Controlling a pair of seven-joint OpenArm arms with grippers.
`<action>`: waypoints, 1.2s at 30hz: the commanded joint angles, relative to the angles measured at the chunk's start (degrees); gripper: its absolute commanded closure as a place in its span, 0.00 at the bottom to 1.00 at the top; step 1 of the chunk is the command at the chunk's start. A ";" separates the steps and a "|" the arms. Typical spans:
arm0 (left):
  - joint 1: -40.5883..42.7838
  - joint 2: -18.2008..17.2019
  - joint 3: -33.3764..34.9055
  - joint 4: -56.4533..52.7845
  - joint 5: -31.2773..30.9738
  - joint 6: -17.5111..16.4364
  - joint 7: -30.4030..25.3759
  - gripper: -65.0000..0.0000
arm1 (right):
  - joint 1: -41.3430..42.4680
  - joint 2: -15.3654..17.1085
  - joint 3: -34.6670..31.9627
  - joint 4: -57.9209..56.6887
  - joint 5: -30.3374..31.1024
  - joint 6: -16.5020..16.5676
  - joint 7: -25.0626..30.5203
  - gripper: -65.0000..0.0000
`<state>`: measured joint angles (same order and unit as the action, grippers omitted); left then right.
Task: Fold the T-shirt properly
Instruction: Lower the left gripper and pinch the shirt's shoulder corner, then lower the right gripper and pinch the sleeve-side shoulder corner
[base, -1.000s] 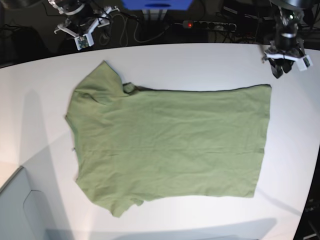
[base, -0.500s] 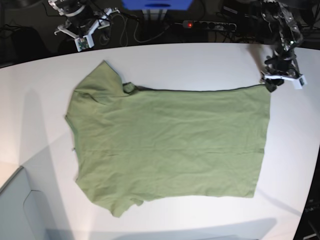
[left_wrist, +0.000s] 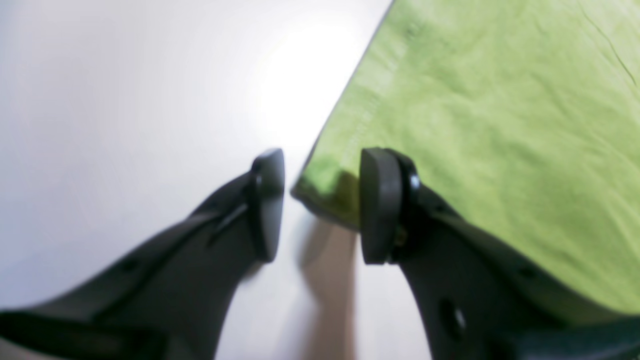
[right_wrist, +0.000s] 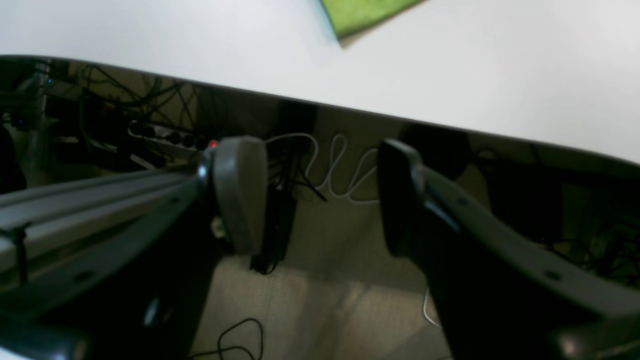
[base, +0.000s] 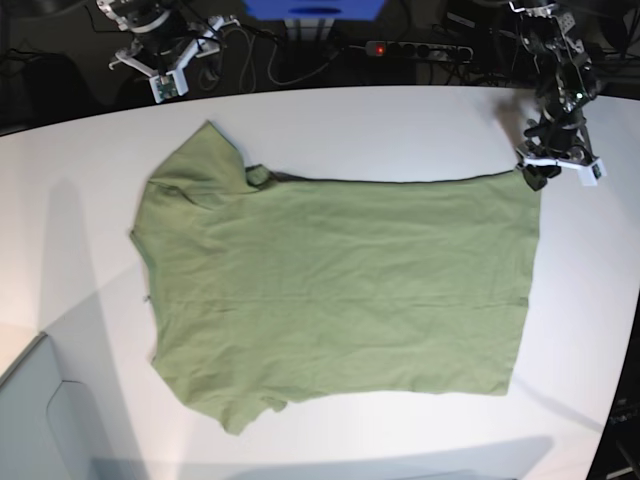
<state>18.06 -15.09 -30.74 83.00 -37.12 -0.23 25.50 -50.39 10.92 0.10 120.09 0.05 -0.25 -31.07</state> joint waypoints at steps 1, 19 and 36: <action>-0.09 -0.42 0.02 0.38 -0.11 0.10 0.39 0.65 | -0.47 0.03 0.03 0.83 0.17 0.12 1.22 0.48; 0.00 -0.51 0.02 0.65 -0.11 0.10 0.83 1.00 | 5.69 -2.08 -0.85 1.01 0.34 -0.06 1.40 0.46; 0.53 -0.51 0.02 0.65 -0.11 0.10 0.83 1.00 | 16.85 -1.55 -3.92 -7.17 0.17 -0.06 1.40 0.40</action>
<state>18.28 -14.94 -30.55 83.02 -37.12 -0.23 26.20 -33.39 9.21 -3.90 111.87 0.05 -0.27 -31.11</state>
